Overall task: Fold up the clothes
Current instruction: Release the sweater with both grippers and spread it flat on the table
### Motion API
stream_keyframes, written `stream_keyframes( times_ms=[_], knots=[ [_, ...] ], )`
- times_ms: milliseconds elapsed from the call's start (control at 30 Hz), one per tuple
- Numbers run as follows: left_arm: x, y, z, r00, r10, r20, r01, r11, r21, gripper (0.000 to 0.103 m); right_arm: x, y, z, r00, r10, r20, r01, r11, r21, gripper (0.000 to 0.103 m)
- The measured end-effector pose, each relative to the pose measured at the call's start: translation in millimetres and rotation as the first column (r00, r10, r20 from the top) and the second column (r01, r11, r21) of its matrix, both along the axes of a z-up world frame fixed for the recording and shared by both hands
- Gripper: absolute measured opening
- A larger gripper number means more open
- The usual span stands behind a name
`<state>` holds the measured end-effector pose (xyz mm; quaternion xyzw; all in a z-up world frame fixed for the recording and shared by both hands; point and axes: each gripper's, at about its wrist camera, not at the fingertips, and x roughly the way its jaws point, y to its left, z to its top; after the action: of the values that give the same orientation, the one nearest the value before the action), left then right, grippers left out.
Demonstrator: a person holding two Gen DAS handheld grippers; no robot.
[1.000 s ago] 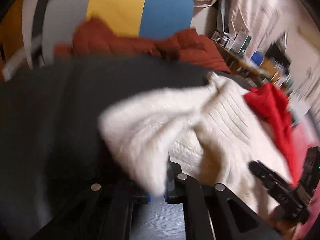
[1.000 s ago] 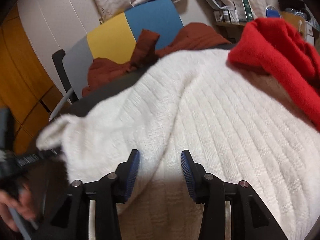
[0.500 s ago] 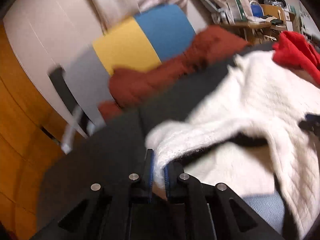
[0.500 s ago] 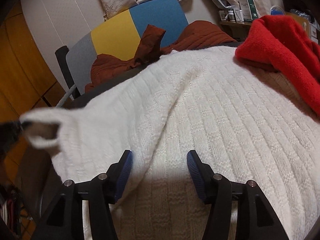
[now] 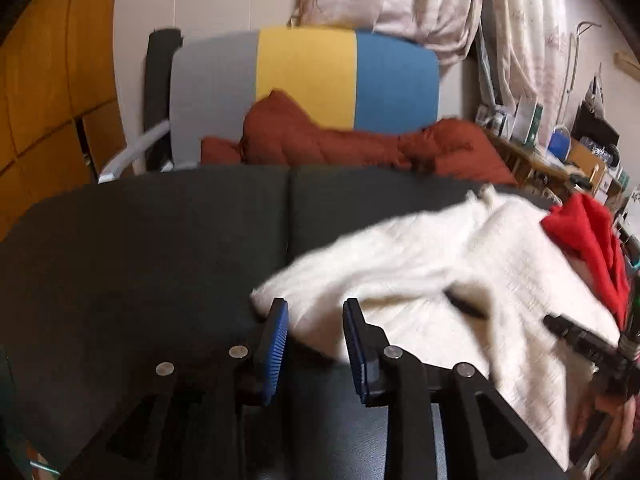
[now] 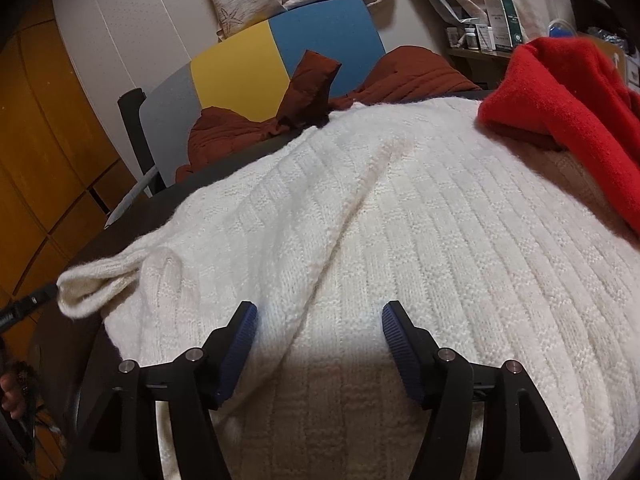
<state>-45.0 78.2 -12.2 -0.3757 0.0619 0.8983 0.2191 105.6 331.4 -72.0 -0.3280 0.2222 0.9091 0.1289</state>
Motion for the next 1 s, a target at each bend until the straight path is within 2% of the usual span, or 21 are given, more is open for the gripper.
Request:
stream_keyframes(
  times_ms=[133, 267, 367, 400, 467, 567, 633, 800, 900, 1000],
  knots=[
    [7.0, 43.9, -16.8, 0.989, -0.126, 0.077, 0.13, 0.99, -0.057, 0.03, 0.7, -0.5, -0.1, 1.0, 0.002, -0.006, -0.002, 1.0, -0.001, 0.067],
    [14.0, 87.8, -33.6, 0.957, -0.244, 0.159, 0.262, 0.96, -0.103, 0.032, 1.3, -1.3, 0.0, 1.0, 0.005, -0.009, -0.005, 1.0, 0.001, 0.068],
    [11.1, 101.4, -50.1, 0.947, -0.261, 0.188, 0.292, 0.942, -0.162, 0.032, 1.4, -0.9, -0.1, 1.0, 0.008, -0.013, -0.008, 1.0, -0.002, 0.069],
    [12.2, 99.4, -52.7, 0.944, -0.272, 0.185, 0.302, 0.94, -0.159, 0.032, 1.4, -1.0, 0.1, 1.0, 0.01, -0.014, -0.01, 1.0, -0.002, 0.07],
    [14.8, 91.2, -54.7, 0.939, -0.291, 0.182, 0.317, 0.939, -0.134, 0.012, 1.4, -1.6, -0.1, 1.0, 0.01, -0.015, -0.01, 1.0, -0.001, 0.07],
    [13.0, 77.1, -51.9, 0.935, -0.292, 0.203, 0.318, 0.942, -0.11, 0.0, 1.0, -2.0, 0.0, 1.0, 0.013, -0.015, -0.013, 1.0, 0.002, 0.071],
    [7.4, 70.1, -40.8, 0.933, -0.288, 0.215, 0.315, 0.944, -0.103, 0.0, 1.1, -2.2, 0.0, 1.0, 0.014, -0.015, -0.014, 1.0, 0.001, 0.071],
    [-19.0, 12.3, -32.0, 0.974, -0.136, 0.179, 0.175, 0.958, -0.228, 0.0, 1.6, -2.1, -0.7, 1.0, 0.014, -0.018, -0.014, 1.0, -0.002, 0.072],
    [-35.1, -24.5, -27.4, 0.989, -0.038, 0.146, 0.081, 0.949, -0.303, 0.0, 1.3, -3.3, -1.0, 1.0, 0.015, -0.016, -0.015, 1.0, 0.002, 0.073],
    [-51.2, -61.2, -22.9, 0.993, 0.058, 0.105, -0.014, 0.927, -0.374, 0.0, 1.7, -4.3, -1.2, 1.0, 0.015, -0.016, -0.015, 1.0, 0.003, 0.073]
  ],
)
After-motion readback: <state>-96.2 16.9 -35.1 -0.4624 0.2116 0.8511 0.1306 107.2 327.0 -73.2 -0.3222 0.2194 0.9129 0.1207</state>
